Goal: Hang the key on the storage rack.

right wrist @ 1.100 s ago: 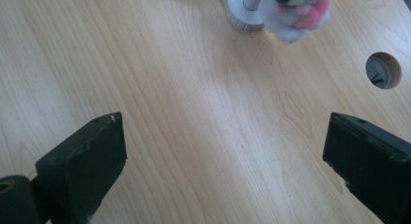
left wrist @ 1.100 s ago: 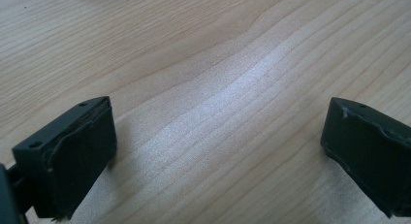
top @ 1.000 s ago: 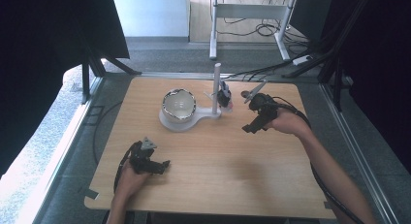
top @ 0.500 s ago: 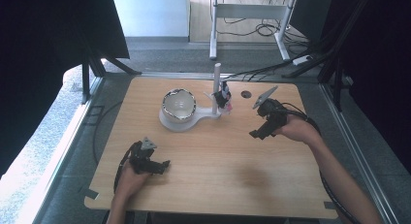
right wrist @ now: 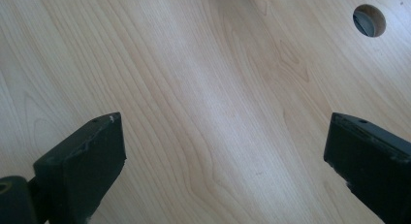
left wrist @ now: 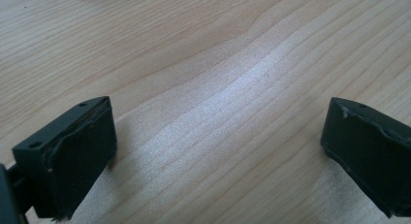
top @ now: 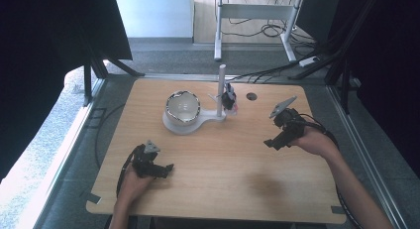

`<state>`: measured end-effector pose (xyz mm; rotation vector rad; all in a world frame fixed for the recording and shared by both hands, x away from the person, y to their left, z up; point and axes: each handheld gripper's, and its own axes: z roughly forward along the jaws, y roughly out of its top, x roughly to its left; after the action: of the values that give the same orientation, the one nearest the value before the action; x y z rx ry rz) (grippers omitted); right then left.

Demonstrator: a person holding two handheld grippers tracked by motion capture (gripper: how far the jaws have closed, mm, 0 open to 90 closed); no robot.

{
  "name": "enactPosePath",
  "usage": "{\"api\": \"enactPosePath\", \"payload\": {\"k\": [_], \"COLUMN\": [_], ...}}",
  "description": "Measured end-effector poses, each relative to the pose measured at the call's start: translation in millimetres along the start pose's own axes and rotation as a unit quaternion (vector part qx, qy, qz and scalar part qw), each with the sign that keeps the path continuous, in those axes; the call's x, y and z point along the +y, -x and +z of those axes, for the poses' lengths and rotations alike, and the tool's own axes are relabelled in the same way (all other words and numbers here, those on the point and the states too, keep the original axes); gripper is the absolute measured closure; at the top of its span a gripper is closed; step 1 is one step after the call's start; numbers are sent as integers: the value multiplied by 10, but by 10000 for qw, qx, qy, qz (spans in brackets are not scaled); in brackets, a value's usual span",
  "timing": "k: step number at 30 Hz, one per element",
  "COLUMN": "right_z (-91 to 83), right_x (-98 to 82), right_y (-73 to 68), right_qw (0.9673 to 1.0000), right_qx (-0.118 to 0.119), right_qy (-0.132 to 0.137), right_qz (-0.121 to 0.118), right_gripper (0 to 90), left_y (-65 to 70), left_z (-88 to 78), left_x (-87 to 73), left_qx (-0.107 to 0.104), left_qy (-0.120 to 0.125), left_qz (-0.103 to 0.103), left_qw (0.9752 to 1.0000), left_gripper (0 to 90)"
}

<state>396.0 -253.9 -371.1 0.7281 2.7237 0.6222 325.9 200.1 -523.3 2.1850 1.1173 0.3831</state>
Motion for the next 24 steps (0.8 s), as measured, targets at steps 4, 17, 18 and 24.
{"api": "enactPosePath", "payload": {"k": [4,17,18,24], "right_z": [-16,90,108,228], "right_x": [-102,-474,-498,-622], "right_y": [-25,-75,-83,-146], "right_qw": [10000,9992,9990,9987], "right_qx": [-16,-176,-195,-252], "right_qy": [62,267,302,377], "right_qz": [70,228,250,236], "right_gripper": [12,8,9,8], "left_y": [1,2,2,1], "left_z": [0,-1,-1,-2], "left_x": [0,0,0,0], "left_qx": [0,-7,-8,-3], "left_qy": [0,-4,-4,-13], "left_qz": [-3,-18,-18,-1], "left_qw": [10000,10000,10000,10000], "left_gripper": [0,0,0,0]}}
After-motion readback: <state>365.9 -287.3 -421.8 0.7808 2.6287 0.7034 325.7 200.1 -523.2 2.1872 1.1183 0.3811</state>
